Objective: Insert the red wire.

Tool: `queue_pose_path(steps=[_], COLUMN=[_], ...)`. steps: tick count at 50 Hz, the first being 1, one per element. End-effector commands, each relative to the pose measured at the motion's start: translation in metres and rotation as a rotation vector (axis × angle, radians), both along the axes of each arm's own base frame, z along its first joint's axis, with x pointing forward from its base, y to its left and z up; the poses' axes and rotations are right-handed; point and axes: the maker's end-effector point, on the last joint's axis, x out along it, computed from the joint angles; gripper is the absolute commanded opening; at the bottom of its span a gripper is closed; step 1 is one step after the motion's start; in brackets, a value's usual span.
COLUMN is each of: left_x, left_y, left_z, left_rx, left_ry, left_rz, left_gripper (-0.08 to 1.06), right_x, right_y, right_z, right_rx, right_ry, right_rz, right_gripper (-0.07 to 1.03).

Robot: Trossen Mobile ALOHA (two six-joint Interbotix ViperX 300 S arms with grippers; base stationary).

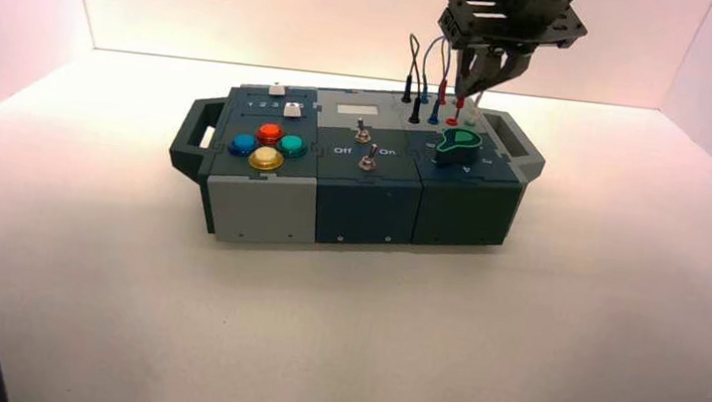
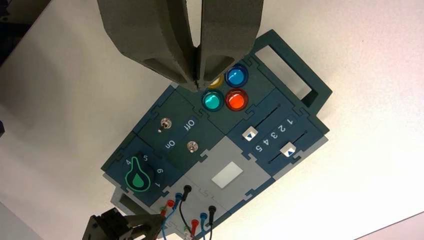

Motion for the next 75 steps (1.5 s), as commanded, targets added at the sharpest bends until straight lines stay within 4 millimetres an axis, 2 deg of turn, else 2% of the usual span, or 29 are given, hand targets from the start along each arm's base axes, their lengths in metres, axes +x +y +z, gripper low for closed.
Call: queue_pose_path(steps=[1,33,64,75], left_x=[0.007,0.008,0.008,0.008], left_y=[-0.005,-0.005,-0.005,-0.005], left_z=[0.016,0.014,0.014,0.015], left_rx=[-0.022,-0.018,-0.019,-0.020], left_ry=[-0.040,-0.036,-0.035,-0.036], left_rz=[-0.001,-0.002,-0.001,-0.001], left_gripper=[-0.03,-0.03,-0.03,-0.03], right_x=[0.008,0.014,0.014,0.008], right_y=[0.006,0.008,0.008,0.006], right_z=[0.012,0.016,0.001,-0.014], right_rx=[0.015,0.021,0.006,-0.009], right_ry=[-0.039,-0.051,-0.019,0.018], right_rz=[0.008,0.008,0.008,0.004], right_gripper=[-0.03,-0.03,-0.03,-0.03])
